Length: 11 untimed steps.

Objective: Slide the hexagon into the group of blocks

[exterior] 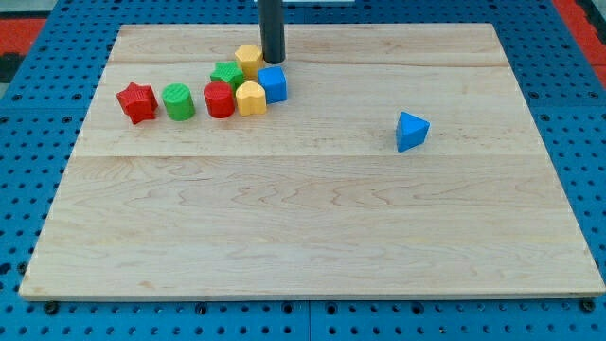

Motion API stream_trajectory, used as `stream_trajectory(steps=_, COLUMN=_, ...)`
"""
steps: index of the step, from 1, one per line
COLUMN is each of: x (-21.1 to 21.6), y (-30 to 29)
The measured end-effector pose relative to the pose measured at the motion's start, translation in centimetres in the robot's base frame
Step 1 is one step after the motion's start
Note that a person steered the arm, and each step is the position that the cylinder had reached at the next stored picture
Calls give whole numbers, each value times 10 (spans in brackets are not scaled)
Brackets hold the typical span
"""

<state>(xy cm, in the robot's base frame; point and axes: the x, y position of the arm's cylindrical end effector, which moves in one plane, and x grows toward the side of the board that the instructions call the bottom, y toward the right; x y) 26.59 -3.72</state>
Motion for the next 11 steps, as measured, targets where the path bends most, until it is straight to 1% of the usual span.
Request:
stream_trajectory(steps=1, x=-38, y=-24)
stream_trajectory(steps=2, x=-11, y=-47)
stream_trajectory(steps=3, x=-3, y=-41)
stream_trajectory(steps=4, x=-5, y=-58)
stream_trajectory(steps=5, x=3, y=-79)
stream_trajectory(steps=7, x=44, y=-77)
stream_trajectory(steps=8, x=36, y=-74)
stream_trajectory(steps=9, x=-1, y=-74)
stream_trajectory(steps=10, x=-19, y=-76)
stream_trajectory(steps=11, x=-14, y=-26)
